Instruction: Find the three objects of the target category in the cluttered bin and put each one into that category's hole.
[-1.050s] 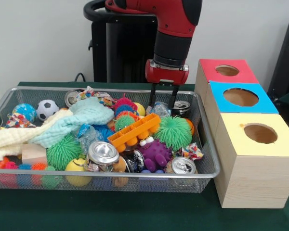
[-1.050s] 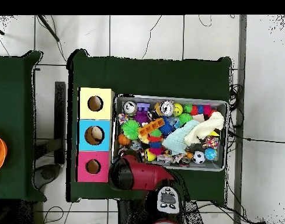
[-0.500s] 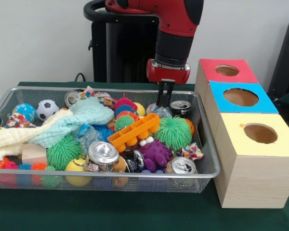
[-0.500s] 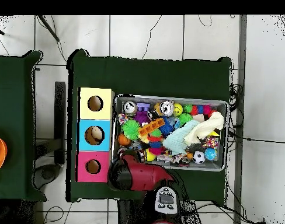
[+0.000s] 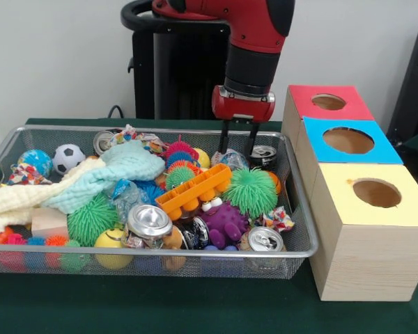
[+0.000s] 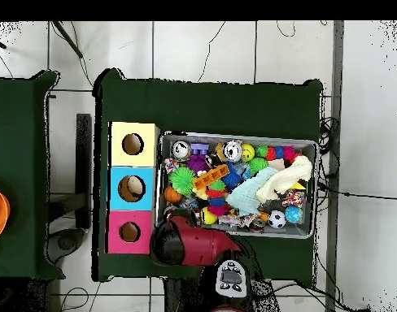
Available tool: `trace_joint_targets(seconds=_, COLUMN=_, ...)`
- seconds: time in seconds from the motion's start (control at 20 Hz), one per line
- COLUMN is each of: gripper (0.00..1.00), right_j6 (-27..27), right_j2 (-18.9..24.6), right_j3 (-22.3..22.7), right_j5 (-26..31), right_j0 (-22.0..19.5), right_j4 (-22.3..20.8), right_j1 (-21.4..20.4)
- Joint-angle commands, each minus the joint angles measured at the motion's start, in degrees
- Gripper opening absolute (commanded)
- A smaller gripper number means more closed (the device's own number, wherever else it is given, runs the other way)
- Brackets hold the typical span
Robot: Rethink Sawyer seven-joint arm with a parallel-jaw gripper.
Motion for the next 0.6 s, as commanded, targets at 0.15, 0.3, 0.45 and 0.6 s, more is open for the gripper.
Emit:
trace_joint_targets(seconds=0.15, gripper=1.0, right_j6=10.98, right_j2=0.43, right_j3=-0.93, right_j5=-4.67, right_j0=1.08, right_j4=0.17, right_j1=3.84)
trace_joint_targets(seconds=0.3, gripper=1.0, right_j6=10.84, right_j2=0.52, right_j3=-0.87, right_j5=-5.88, right_j0=1.06, right_j4=-0.17, right_j1=3.63)
trace_joint_targets(seconds=0.45, gripper=1.0, right_j6=10.77, right_j2=0.33, right_j3=-1.06, right_j5=-7.69, right_j0=1.14, right_j4=-0.48, right_j1=4.41)
trace_joint_targets(seconds=0.6, gripper=1.0, right_j6=11.69, right_j2=0.86, right_j3=-1.51, right_j5=-10.67, right_j0=0.79, right_j4=-0.14, right_j1=6.03)
